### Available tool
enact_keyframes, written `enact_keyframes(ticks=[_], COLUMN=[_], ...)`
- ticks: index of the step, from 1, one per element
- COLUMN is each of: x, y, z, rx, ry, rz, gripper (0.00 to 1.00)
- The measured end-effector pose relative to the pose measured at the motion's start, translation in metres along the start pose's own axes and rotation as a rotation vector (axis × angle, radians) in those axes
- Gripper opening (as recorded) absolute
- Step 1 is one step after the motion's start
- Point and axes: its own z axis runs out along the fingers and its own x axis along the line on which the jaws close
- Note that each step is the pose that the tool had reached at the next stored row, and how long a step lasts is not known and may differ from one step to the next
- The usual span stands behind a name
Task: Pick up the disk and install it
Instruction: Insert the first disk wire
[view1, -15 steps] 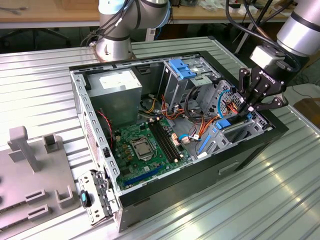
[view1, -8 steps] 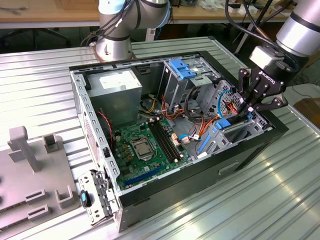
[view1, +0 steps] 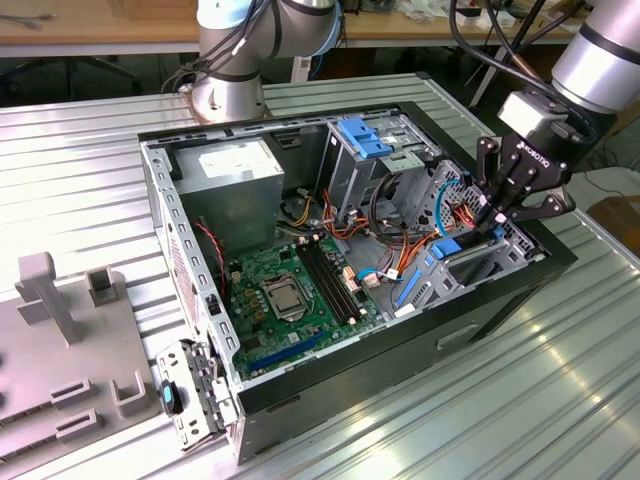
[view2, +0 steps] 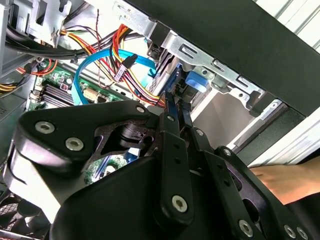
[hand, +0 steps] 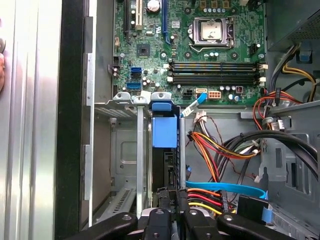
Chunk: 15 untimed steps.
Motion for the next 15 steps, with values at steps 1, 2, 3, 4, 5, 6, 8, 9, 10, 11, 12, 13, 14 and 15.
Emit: enact_keyframes(ticks=[1, 2, 3, 4, 5, 6, 8, 9, 10, 11, 12, 13, 14, 15], x=[-0.0005, -0.0012, -0.0018, -0.0018, -0.0017, -0.0016, -0.0015, -0.0013, -0.0012, -0.0011, -0.0007, -0.0001, 0.0000, 0.0000], y=[0.0000, -0.0001, -0.0001, -0.0001, -0.0001, -0.0001, -0.0001, -0.0001, -0.0002, -0.0001, -0.0001, -0.0001, -0.0001, -0.0001], z=[-0.0001, 0.0001, 0.0001, 0.0002, 0.0002, 0.0002, 0.0002, 0.0002, 0.0002, 0.0002, 0.0002, 0.0002, 0.0002, 0.0003], rx=[0.0000, 0.0000, 0.0000, 0.0000, 0.0000, 0.0000, 0.0000, 0.0000, 0.0000, 0.0000, 0.0000, 0.0000, 0.0000, 0.0000], ry=[0.0002, 0.0000, -0.0001, -0.0001, 0.0000, 0.0000, -0.0001, -0.0001, -0.0001, -0.0001, -0.0001, -0.0001, -0.0001, -0.0001], rz=[0.000, 0.000, 0.000, 0.000, 0.000, 0.000, 0.000, 0.000, 0.000, 0.000, 0.000, 0.000, 0.000, 0.000], gripper=[0.16, 0.16, 0.16, 0.16, 0.16, 0.16, 0.16, 0.16, 0.16, 0.16, 0.16, 0.16, 0.16, 0.16])
